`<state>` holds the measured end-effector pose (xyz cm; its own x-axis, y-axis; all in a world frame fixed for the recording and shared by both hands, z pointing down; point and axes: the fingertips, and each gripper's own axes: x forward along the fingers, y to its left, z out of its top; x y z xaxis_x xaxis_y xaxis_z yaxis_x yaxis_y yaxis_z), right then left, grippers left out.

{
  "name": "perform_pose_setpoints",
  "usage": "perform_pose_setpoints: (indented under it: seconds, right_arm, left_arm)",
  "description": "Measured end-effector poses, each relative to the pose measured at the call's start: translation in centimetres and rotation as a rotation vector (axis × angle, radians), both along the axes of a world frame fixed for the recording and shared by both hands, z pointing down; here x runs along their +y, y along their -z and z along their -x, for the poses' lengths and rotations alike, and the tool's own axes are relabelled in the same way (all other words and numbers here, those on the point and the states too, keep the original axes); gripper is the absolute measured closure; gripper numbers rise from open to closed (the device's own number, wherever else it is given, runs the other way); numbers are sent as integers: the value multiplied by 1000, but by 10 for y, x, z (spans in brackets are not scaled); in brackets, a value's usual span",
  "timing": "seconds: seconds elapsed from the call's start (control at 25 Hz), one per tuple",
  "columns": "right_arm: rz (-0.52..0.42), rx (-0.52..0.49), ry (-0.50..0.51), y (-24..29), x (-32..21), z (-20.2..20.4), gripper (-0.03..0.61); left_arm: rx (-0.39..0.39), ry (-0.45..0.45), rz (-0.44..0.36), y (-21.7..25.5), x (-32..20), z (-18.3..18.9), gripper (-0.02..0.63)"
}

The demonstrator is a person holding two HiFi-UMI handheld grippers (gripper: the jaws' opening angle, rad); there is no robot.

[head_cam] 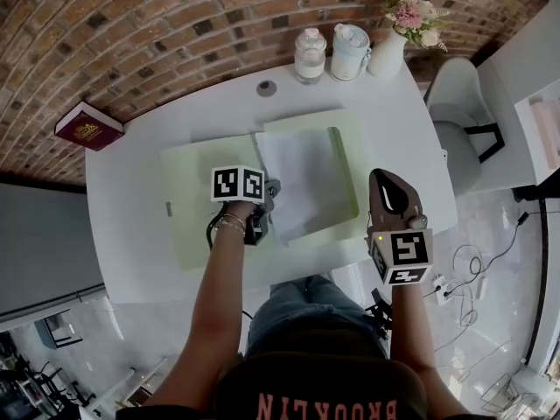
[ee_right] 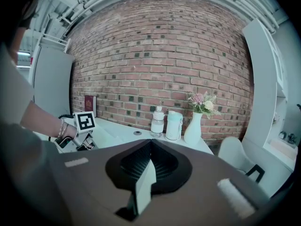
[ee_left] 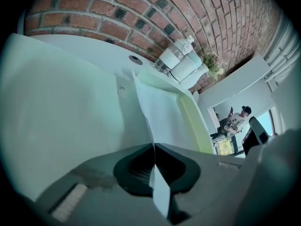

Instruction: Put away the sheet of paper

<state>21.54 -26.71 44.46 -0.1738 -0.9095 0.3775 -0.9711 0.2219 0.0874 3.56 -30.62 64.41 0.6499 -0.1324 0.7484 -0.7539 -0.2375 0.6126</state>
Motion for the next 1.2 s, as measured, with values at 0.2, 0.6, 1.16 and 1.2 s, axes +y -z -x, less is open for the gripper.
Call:
perform_pose_setpoints:
  seconds: [0.2,0.6,1.16,1.2]
  right_arm:
    - [3,-1,-15,0,3,-8,577]
    - [7,-11,-47,-3,12,-23,577]
    - [-3,-28,-48,0,19,-28,577]
    - [-4,-29,-47,1,20,-28,577]
  left_arm:
    - [2,-18,8,-2,0,-17,615]
    - [-14,-38,-3,-2,-1,-41,615]
    - [-104,46,-83,8,-4,-43,241]
    - [-109,59,-96,10,-5,-42,221]
